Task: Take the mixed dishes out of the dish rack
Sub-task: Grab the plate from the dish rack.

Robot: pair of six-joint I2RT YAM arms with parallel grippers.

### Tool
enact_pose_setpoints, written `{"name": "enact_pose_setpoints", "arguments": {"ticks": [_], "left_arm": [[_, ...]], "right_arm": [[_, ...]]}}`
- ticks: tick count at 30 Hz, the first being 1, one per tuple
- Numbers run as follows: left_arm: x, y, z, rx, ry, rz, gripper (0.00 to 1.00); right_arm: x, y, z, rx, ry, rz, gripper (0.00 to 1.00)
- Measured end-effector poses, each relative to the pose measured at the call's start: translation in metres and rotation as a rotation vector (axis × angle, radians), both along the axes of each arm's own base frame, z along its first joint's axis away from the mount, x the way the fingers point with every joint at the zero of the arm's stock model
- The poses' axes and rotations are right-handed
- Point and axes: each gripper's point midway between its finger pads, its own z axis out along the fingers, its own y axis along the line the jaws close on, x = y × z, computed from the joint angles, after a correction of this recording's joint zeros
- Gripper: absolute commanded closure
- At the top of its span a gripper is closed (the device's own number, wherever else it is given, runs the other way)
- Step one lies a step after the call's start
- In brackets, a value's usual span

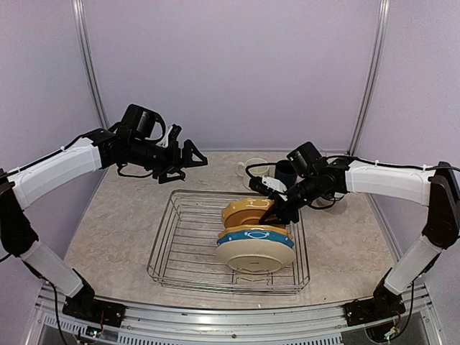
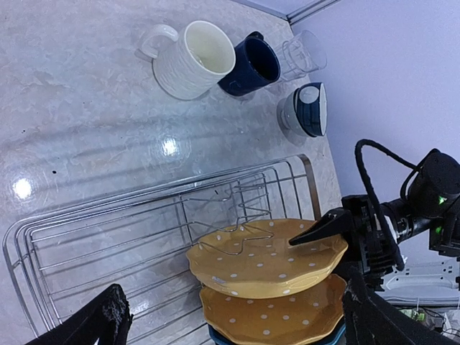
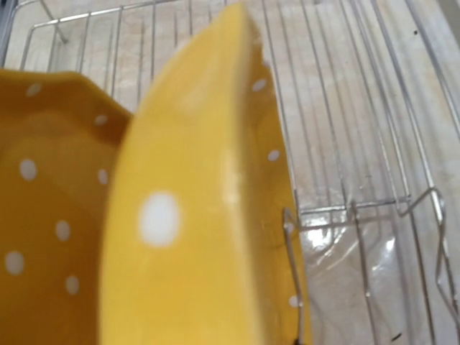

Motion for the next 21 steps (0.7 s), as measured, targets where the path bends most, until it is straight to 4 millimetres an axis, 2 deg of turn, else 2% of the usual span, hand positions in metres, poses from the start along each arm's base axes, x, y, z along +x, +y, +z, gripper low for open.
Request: {"name": "enact_pose_setpoints", "arguments": {"ticks": [4, 6, 7, 10, 13, 14, 21], "left_arm": [[0.002, -0.001, -0.004, 0.005, 0.011, 0.002, 0.01], [0.002, -0.001, -0.006, 0.006, 0.016, 0.002, 0.01], [0.002, -0.001, -0.006, 0.006, 0.018, 0.001, 0.01], [0.003, -0.002, -0.006, 0.007, 0.021, 0.001, 0.01], [0.003, -0.002, -0.007, 0.009, 0.027, 0.002, 0.01], [0.003, -0.002, -0.008, 0.009, 0.03, 0.002, 0.01], [0.003, -0.002, -0.01, 0.01, 0.039, 0.007, 0.01]], "right_arm": [[0.002, 0.001, 0.004, 0.007, -0.026, 0.008, 0.77], [0.003, 0.002, 0.006, 0.012, -0.06, 0.028, 0.89], [0.004, 0.002, 0.007, 0.015, -0.075, 0.036, 0.9], [0.002, -0.001, 0.01, 0.008, -0.058, 0.021, 0.91], [-0.014, 0.001, 0.01, 0.003, -0.011, 0.063, 0.97], [-0.013, 0.0, 0.012, 0.002, -0.014, 0.049, 1.0], [-0.008, -0.003, 0.019, 0.013, 0.011, -0.009, 1.0]]}}
